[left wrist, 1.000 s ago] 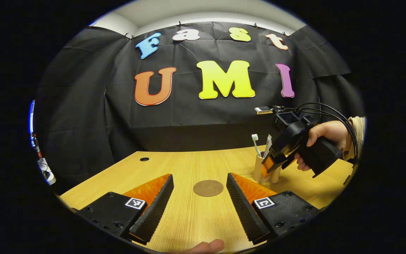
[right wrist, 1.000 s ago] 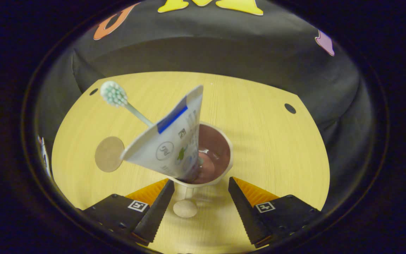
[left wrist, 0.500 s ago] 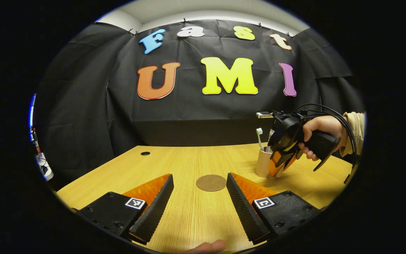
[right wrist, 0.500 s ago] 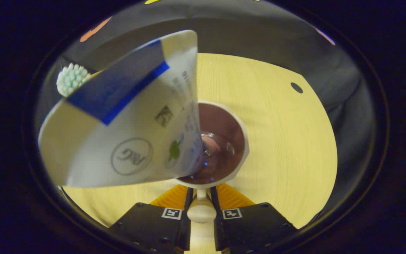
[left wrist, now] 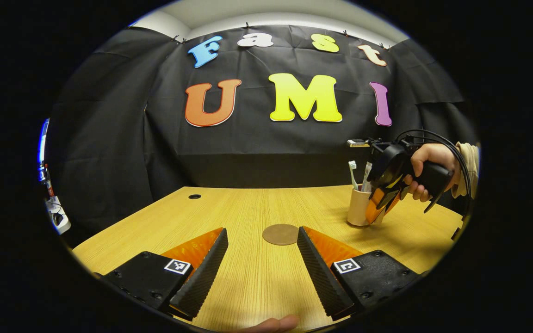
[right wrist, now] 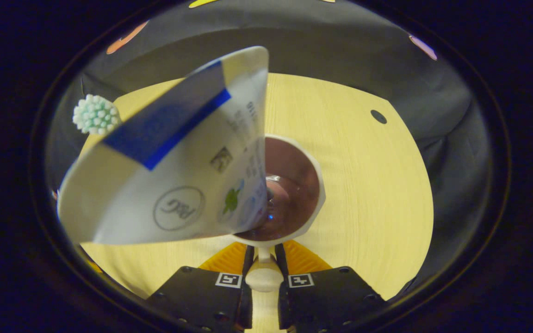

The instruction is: Put the toothbrush and toothpaste on the desktop into the cup, then pick up the cup and place it on the coaster on the desktop.

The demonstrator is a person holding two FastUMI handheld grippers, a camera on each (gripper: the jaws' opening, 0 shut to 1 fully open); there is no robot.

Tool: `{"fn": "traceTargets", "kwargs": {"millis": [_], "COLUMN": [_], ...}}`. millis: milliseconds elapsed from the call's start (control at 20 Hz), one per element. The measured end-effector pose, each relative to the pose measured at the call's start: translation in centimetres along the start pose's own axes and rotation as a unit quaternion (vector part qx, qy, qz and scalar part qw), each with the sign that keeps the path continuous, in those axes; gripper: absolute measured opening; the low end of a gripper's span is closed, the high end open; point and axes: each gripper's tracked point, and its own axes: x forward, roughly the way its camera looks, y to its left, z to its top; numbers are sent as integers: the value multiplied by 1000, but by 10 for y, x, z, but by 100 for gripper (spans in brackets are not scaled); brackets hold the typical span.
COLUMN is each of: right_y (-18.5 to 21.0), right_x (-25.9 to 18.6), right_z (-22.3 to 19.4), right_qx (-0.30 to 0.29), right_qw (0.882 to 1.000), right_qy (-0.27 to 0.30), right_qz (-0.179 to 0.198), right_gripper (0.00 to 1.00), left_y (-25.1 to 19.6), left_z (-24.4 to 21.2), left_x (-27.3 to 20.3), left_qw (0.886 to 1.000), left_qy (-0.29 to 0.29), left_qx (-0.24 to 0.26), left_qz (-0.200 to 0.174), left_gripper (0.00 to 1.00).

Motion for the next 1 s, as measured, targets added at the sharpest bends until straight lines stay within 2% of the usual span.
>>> {"fn": "traceTargets", "kwargs": {"millis": [50, 100, 150, 450, 750, 1000], "right_y": [2, 2, 4, 5, 14, 12], "right_x": [1, 0, 0, 3, 20, 17], "right_z": [0, 1, 1, 9, 9, 11], "right_qx": [0, 0, -3, -60, -113, -127], "right_qw": [1000, 1000, 1000, 996, 989, 988], "right_qy": [-4, -8, -11, -22, -13, -5], "right_qz": [5, 12, 20, 59, 94, 92], "right_gripper": [21, 21, 21, 21, 21, 21], "left_y": [3, 7, 11, 26, 24, 25], "left_z": [-2, -3, -4, -16, -22, -9], "left_x": [-4, -7, -9, -19, -23, -30], "left_qw": [1000, 1000, 1000, 999, 1000, 1000], "left_qy": [1, 2, 2, 8, 11, -15], "left_qx": [0, 0, 1, -5, -17, -18], "left_qz": [2, 8, 12, 31, 24, 21], "left_gripper": [96, 100, 96, 96, 96, 96]}}
